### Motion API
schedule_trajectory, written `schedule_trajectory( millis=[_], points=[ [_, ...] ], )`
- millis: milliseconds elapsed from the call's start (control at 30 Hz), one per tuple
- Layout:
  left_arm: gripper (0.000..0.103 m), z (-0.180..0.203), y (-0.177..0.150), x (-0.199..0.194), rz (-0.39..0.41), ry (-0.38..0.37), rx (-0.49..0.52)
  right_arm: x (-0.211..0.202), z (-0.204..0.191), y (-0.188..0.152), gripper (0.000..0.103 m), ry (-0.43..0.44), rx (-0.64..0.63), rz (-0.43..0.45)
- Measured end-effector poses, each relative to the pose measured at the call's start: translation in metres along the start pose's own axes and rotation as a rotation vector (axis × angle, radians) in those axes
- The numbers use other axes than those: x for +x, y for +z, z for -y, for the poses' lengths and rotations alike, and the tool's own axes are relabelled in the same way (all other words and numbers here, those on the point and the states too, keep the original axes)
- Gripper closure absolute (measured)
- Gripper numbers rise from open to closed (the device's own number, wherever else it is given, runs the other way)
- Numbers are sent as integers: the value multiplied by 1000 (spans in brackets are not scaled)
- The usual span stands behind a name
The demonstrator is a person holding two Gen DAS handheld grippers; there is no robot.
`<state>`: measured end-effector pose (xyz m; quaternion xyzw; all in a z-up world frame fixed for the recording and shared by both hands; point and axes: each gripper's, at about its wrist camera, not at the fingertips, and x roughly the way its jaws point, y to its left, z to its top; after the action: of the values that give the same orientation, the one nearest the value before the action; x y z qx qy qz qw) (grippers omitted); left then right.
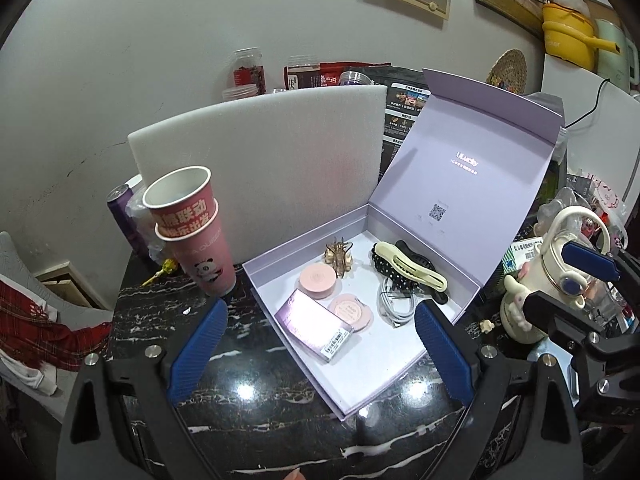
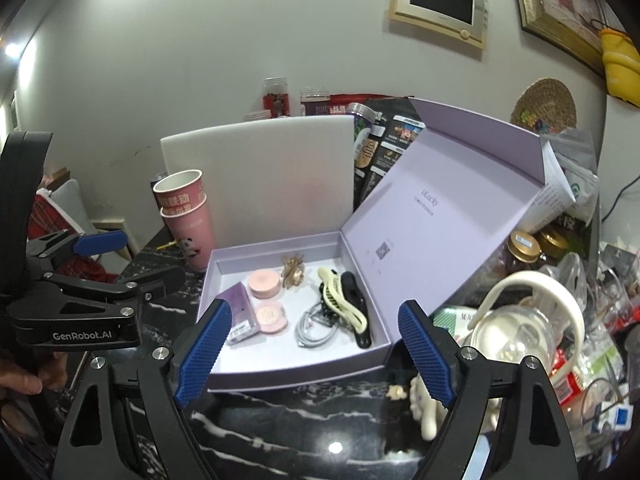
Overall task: Organize rigid objects
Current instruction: 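Withdraw both grippers from the lilac box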
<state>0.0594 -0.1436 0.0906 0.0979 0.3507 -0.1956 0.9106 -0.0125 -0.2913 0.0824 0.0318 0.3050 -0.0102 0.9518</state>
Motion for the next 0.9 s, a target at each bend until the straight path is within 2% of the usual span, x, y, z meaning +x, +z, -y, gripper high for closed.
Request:
schedule_trajectory(
  millis=[267, 900],
  points=[
    [7, -1, -9, -4, -10, 0, -15, -2, -3, -11, 17, 3, 0, -27],
    [7, 1, -12, -4, -28, -12, -12, -4, -7, -12, 17, -1, -8, -33]
  ],
)
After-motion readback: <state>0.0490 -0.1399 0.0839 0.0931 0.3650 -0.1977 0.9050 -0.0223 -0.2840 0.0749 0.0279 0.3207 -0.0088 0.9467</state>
